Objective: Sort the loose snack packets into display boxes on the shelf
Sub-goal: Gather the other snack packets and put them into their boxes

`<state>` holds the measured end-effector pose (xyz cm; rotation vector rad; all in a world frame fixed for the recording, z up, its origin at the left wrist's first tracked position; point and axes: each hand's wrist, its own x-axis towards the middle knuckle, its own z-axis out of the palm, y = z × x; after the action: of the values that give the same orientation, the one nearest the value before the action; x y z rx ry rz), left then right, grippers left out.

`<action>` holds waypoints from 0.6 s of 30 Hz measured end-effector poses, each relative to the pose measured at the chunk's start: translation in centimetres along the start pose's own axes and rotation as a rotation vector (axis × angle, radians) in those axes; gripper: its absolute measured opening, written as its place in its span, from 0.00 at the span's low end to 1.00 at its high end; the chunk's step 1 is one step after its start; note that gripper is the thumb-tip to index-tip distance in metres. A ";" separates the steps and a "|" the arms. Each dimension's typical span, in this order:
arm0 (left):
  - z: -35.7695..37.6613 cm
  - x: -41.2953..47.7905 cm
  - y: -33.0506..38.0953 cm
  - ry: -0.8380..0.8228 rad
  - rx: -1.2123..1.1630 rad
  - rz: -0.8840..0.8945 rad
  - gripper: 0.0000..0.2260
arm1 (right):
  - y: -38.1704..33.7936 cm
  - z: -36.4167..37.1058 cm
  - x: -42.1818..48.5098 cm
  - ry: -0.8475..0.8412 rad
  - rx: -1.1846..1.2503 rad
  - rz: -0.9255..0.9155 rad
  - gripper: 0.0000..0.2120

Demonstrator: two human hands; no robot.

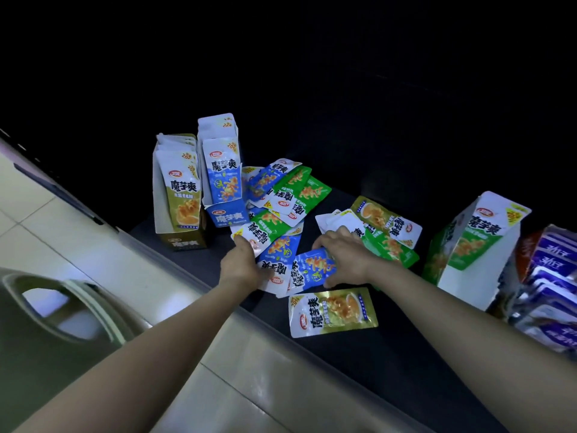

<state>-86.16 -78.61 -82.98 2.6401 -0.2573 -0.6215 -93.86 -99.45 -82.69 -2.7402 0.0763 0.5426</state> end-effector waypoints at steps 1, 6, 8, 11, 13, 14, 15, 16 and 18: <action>0.0 0.0 0.2 0.014 0.001 0.003 0.32 | 0.0 -0.1 -0.1 -0.012 -0.015 0.002 0.35; 0.2 -0.3 1.1 -0.014 0.033 -0.031 0.38 | -0.1 -1.3 -0.5 -0.266 0.094 0.127 0.35; 0.0 0.1 0.9 -0.055 -0.100 -0.073 0.32 | 0.3 -1.7 -0.6 -0.313 0.259 0.120 0.25; -0.7 1.2 0.2 -0.112 -0.330 -0.134 0.24 | 1.3 -2.7 -1.1 -0.273 0.507 0.125 0.13; -1.3 1.5 -0.2 -0.163 -0.419 -0.149 0.21 | 2.3 -3.5 -1.5 -0.175 0.616 0.167 0.12; -1.6 1.4 -0.4 -0.183 -0.445 -0.137 0.20 | 2.9 -3.8 -1.6 -0.098 0.654 0.192 0.11; -1.9 1.4 -0.5 -0.197 -0.442 -0.102 0.18 | 3.4 -4.1 -1.6 -0.005 0.694 0.213 0.10; -2.3 1.4 -0.7 -0.209 -0.414 -0.051 0.16 | 3.8 -4.3 -1.7 0.090 0.759 0.229 0.08; -3.0 1.2 -0.8 -0.267 -0.345 0.053 0.11 | 4.1 -4.6 -2.0 0.234 0.937 0.215 0.07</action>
<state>-83.65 -77.16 -81.33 2.2136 -0.2695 -0.9130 -94.49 -104.89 -79.23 -1.8619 0.5379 0.1546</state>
